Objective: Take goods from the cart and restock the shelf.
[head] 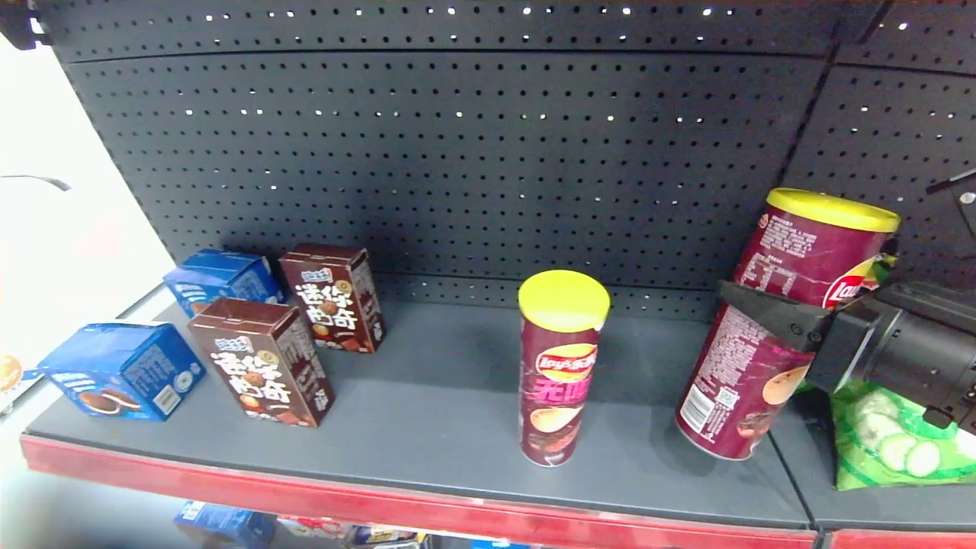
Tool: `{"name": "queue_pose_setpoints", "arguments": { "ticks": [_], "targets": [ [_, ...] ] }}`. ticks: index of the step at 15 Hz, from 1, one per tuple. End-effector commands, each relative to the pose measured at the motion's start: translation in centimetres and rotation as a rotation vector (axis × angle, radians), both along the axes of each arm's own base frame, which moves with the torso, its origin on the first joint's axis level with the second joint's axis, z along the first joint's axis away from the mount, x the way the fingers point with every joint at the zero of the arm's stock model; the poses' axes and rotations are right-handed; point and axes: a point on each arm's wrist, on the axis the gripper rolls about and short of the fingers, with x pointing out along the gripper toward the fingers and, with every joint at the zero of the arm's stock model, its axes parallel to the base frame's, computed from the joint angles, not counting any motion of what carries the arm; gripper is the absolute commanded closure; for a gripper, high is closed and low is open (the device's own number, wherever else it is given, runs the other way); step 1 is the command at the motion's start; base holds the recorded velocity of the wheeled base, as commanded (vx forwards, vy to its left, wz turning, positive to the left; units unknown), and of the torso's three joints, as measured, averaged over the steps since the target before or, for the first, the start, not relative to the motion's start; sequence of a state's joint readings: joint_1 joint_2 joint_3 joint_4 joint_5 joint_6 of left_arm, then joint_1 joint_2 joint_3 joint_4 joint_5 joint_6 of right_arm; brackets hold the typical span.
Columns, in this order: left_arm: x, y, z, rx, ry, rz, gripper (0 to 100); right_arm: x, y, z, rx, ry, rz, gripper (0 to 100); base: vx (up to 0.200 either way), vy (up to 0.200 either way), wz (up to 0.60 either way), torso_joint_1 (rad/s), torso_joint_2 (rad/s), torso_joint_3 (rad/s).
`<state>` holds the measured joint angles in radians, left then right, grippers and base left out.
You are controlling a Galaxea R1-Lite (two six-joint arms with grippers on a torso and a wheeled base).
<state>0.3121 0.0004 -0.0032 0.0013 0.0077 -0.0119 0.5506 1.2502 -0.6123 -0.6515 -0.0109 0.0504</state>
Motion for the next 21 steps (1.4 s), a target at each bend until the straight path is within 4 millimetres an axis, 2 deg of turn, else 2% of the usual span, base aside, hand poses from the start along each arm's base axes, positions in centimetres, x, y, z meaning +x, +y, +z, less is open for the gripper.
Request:
{"name": "queue_pose_setpoints", "arguments": {
  "ticks": [1, 6, 9, 17, 21],
  "targets": [
    [0.0, 0.0, 0.0, 0.000, 0.000, 0.001, 0, 0.3, 0.1, -0.2, -0.002, 0.004, -0.001, 100, 0.000, 0.000, 0.00, 0.000, 0.00, 0.000],
    [0.0, 0.0, 0.0, 0.000, 0.000, 0.001, 0, 2.9, 0.4, -1.4, -0.015, 0.021, -0.055, 100, 0.000, 0.000, 0.00, 0.000, 0.00, 0.000],
    [0.0, 0.0, 0.0, 0.000, 0.000, 0.001, 0, 4.8, 1.4, -2.5, -0.031, 0.012, -0.054, 100, 0.000, 0.000, 0.00, 0.000, 0.00, 0.000],
    [0.0, 0.0, 0.0, 0.000, 0.000, 0.001, 0, 10.8, 4.9, -2.2, -0.029, -0.028, -0.079, 100, 0.000, 0.000, 0.00, 0.000, 0.00, 0.000],
    [0.0, 0.0, 0.0, 0.000, 0.000, 0.001, 0, 12.2, 7.5, -2.5, -0.035, -0.021, -0.135, 100, 0.000, 0.000, 0.00, 0.000, 0.00, 0.000]
  ]
}}
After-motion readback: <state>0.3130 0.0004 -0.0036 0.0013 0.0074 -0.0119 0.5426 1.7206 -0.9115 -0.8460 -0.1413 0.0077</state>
